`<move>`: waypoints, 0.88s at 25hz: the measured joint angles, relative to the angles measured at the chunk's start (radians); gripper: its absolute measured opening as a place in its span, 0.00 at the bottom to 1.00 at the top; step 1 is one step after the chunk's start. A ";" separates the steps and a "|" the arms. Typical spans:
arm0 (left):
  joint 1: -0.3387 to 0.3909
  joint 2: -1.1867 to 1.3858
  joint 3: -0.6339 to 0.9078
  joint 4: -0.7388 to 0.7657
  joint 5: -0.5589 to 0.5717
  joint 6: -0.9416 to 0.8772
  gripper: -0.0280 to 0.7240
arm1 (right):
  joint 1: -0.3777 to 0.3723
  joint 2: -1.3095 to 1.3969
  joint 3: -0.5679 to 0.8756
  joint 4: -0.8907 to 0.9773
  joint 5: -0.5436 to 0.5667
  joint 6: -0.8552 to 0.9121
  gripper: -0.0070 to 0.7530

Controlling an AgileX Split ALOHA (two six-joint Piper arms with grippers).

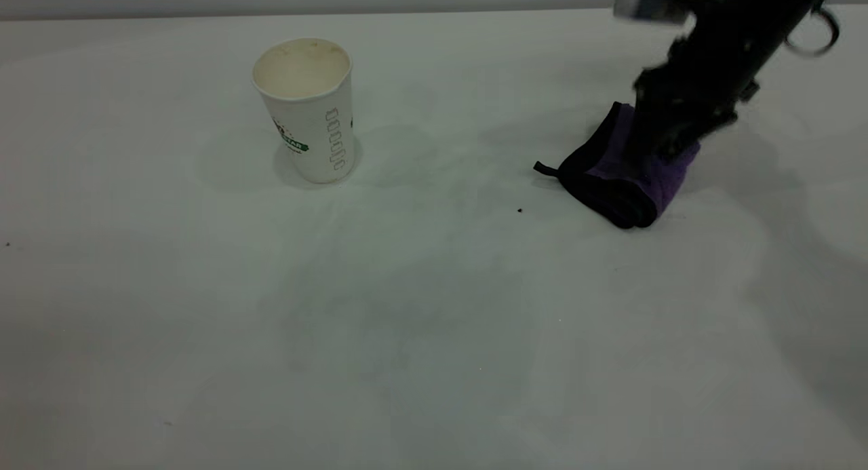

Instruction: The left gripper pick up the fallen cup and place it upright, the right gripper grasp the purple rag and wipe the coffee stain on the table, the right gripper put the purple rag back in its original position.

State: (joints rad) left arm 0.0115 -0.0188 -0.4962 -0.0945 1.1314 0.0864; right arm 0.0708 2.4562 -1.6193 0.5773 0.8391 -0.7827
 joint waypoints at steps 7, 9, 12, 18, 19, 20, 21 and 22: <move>0.000 0.000 0.000 0.000 0.000 0.000 0.68 | 0.000 -0.250 0.000 0.059 0.234 0.070 0.61; 0.000 0.000 0.000 0.000 0.000 0.000 0.68 | 0.000 -0.317 0.000 0.085 0.320 0.090 0.58; 0.000 0.000 0.000 0.000 0.000 0.000 0.68 | 0.000 -0.427 0.018 0.079 0.347 0.142 0.54; 0.000 0.000 0.000 0.000 0.000 0.001 0.68 | 0.000 -0.722 0.154 -0.048 0.365 0.285 0.52; 0.000 0.000 0.000 0.000 0.000 0.001 0.68 | 0.000 -0.767 0.192 -0.081 0.368 0.315 0.52; 0.000 0.000 0.000 0.000 0.000 0.001 0.68 | 0.000 -0.820 0.234 -0.117 0.371 0.344 0.52; 0.000 0.000 0.000 0.000 0.000 0.001 0.68 | 0.000 -0.871 0.274 -0.154 0.373 0.381 0.52; 0.000 0.000 0.000 0.000 0.000 0.001 0.68 | 0.000 -0.912 0.325 -0.183 0.375 0.418 0.52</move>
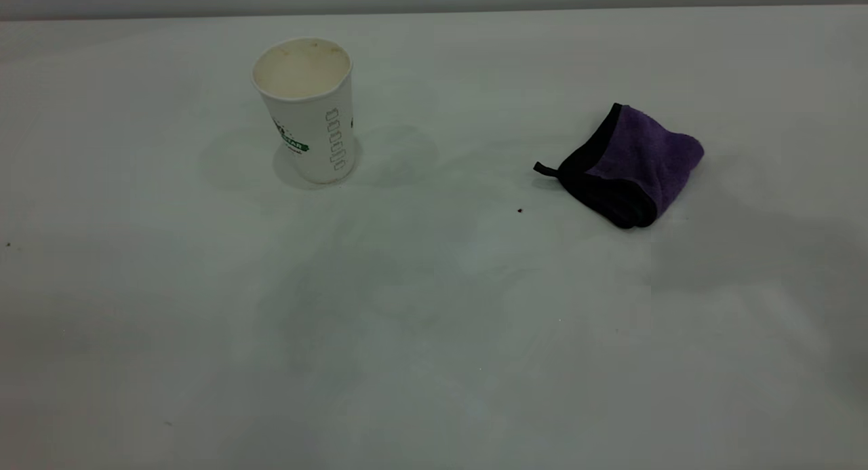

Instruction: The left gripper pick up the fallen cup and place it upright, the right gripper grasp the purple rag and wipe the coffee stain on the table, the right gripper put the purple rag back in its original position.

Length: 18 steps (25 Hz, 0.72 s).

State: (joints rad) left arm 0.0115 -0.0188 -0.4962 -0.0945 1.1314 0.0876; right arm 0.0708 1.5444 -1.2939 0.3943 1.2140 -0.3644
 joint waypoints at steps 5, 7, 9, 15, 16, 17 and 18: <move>0.000 0.000 0.000 0.000 0.000 0.000 0.68 | 0.000 -0.245 0.279 -0.169 0.003 0.123 0.52; 0.000 0.000 0.000 0.000 0.000 0.000 0.68 | 0.000 -0.345 0.381 -0.224 0.006 0.167 0.52; 0.000 0.000 0.000 0.000 0.000 0.000 0.68 | 0.000 -0.456 0.481 -0.269 0.008 0.207 0.52; 0.000 0.000 0.000 0.000 0.000 -0.001 0.68 | 0.000 -0.754 0.682 -0.300 0.012 0.256 0.52; 0.000 0.000 0.000 0.000 0.000 -0.001 0.68 | 0.000 -0.803 0.708 -0.301 0.014 0.256 0.52; 0.000 0.000 0.000 0.000 0.000 -0.001 0.68 | 0.000 -0.850 0.728 -0.306 0.015 0.256 0.52; 0.000 0.000 0.000 0.000 0.000 -0.001 0.68 | 0.000 -0.888 0.753 -0.307 0.011 0.256 0.52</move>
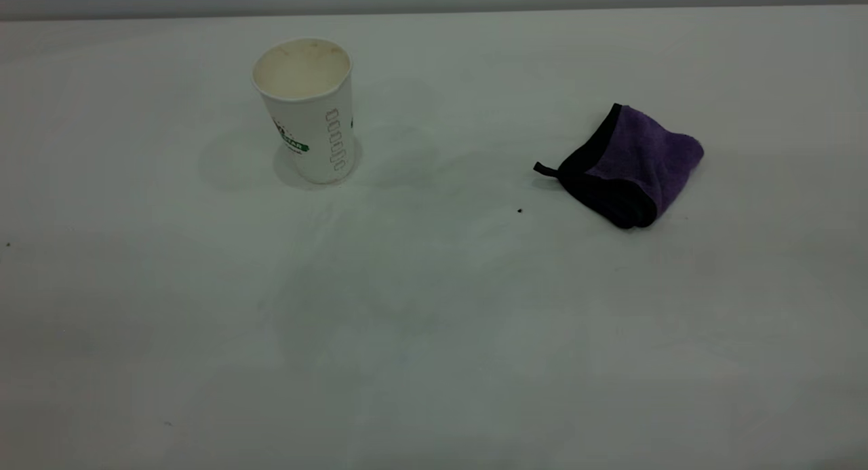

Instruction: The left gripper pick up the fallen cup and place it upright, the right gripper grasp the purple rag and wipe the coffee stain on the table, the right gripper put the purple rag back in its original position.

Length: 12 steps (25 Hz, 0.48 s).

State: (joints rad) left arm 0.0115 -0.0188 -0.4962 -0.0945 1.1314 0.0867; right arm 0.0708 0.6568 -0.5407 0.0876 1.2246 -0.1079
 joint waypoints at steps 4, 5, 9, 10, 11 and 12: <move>0.000 0.000 0.000 0.000 0.000 0.000 0.68 | 0.000 -0.145 0.038 -0.013 -0.052 0.005 0.52; 0.000 0.000 0.000 0.000 0.000 0.000 0.68 | 0.000 -0.175 0.048 -0.013 -0.076 0.005 0.52; 0.000 0.000 0.000 0.000 0.000 0.000 0.68 | 0.000 -0.242 0.073 -0.023 -0.097 0.024 0.52; 0.000 0.000 0.000 0.000 0.000 0.000 0.68 | 0.000 -0.251 0.073 -0.023 -0.099 0.026 0.52; 0.000 0.000 0.000 0.000 0.000 0.000 0.68 | 0.000 -0.256 0.073 -0.023 -0.100 0.027 0.52; 0.000 0.000 0.000 0.000 0.000 0.000 0.68 | 0.000 -0.262 0.073 -0.023 -0.100 0.027 0.52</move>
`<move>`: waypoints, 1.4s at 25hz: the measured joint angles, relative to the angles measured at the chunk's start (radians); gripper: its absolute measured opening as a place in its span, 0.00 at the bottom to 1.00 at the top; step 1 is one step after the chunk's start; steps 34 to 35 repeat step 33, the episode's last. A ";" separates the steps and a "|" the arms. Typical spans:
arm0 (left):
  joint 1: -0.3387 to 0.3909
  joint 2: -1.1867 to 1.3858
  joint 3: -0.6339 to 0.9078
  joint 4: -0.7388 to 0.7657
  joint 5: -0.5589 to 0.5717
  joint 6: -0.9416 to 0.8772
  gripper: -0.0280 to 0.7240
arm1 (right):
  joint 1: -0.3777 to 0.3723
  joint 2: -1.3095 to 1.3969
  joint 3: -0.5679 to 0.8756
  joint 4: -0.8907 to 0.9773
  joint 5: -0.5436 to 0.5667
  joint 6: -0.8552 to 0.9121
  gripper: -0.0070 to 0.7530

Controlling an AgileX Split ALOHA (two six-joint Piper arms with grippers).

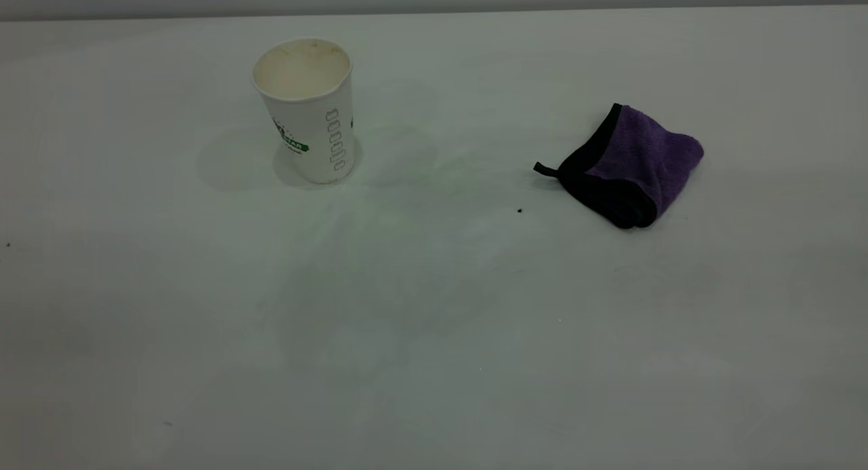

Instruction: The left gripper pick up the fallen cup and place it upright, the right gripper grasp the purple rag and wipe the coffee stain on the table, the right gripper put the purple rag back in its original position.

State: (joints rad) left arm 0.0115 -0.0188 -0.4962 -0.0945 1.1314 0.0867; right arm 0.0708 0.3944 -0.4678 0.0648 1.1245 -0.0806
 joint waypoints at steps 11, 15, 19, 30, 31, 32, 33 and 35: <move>0.000 0.000 0.000 0.000 0.000 0.000 0.68 | -0.006 -0.053 0.000 0.001 0.000 0.003 0.52; 0.000 0.000 0.000 0.000 0.000 0.000 0.68 | -0.030 -0.177 0.000 0.010 0.001 0.003 0.52; 0.000 0.000 0.000 0.000 0.000 0.000 0.68 | -0.030 -0.302 0.000 0.021 0.004 0.003 0.52; 0.000 0.000 0.000 0.000 0.000 0.000 0.68 | -0.031 -0.411 0.000 0.023 0.016 0.003 0.52; 0.000 0.000 0.000 0.000 0.000 0.000 0.68 | -0.031 -0.411 0.000 0.023 0.016 0.003 0.52; 0.000 0.000 0.000 0.000 0.000 0.000 0.68 | -0.031 -0.411 0.000 0.023 0.016 0.003 0.52; 0.000 0.000 0.000 0.000 0.000 0.000 0.68 | -0.031 -0.411 0.000 0.023 0.016 0.003 0.52; 0.000 0.000 0.000 0.000 0.000 0.000 0.68 | -0.031 -0.411 0.000 0.023 0.016 0.003 0.52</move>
